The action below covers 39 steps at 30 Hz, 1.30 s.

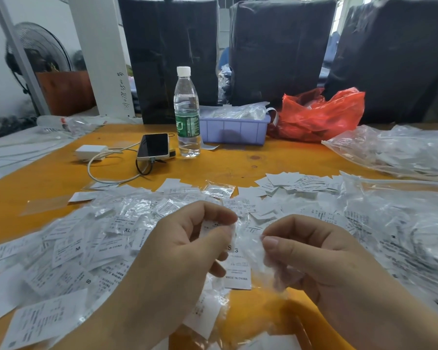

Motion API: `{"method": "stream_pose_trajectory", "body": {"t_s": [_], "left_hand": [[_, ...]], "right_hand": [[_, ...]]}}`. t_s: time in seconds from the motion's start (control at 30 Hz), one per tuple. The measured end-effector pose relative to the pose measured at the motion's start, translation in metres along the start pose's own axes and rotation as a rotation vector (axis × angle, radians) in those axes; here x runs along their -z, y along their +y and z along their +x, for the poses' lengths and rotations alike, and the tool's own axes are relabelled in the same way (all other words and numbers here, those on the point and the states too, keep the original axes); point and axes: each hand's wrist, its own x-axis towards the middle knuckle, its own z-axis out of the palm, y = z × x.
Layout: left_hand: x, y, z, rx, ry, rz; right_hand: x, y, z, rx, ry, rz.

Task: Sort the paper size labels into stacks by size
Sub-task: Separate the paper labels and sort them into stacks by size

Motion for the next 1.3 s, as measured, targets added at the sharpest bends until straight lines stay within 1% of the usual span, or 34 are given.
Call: {"method": "stream_pose_trajectory", "body": {"t_s": [0.13,0.27,0.4,0.5,0.6,0.7,0.83,0.93,1.1,1.23,1.3], "left_hand": [[0.0,0.001,0.001,-0.07,0.079,-0.042],[-0.001,0.004,-0.001,-0.127,0.132,-0.071],[-0.003,0.009,-0.002,-0.122,0.111,-0.124],[-0.005,0.011,-0.004,-0.09,0.097,-0.162],[-0.007,0.01,-0.004,-0.033,0.049,-0.238],[-0.009,0.009,-0.003,0.026,-0.009,-0.295],[-0.01,0.009,-0.003,0.084,-0.064,-0.343],[-0.009,0.009,-0.002,0.103,-0.068,-0.329],[-0.012,0.008,-0.006,0.091,-0.149,-0.187],[-0.012,0.008,-0.005,0.113,-0.125,-0.186],[-0.01,0.008,-0.005,0.1,-0.078,-0.184]], "right_hand": [[-0.001,-0.001,0.0,-0.037,-0.006,0.054],[-0.002,0.0,-0.002,-0.063,-0.04,0.059],[-0.003,0.0,-0.003,-0.062,-0.054,0.058],[-0.004,0.001,-0.003,-0.029,-0.018,0.05],[-0.004,0.003,-0.003,0.068,0.025,-0.061],[-0.004,0.006,-0.005,0.184,0.056,-0.239],[-0.006,0.008,-0.006,0.218,0.079,-0.328],[-0.004,0.008,-0.006,0.228,0.063,-0.339],[-0.004,0.006,-0.007,0.238,0.043,-0.313],[-0.004,0.007,-0.007,0.245,0.062,-0.326],[-0.004,0.007,-0.007,0.265,0.07,-0.336]]}}
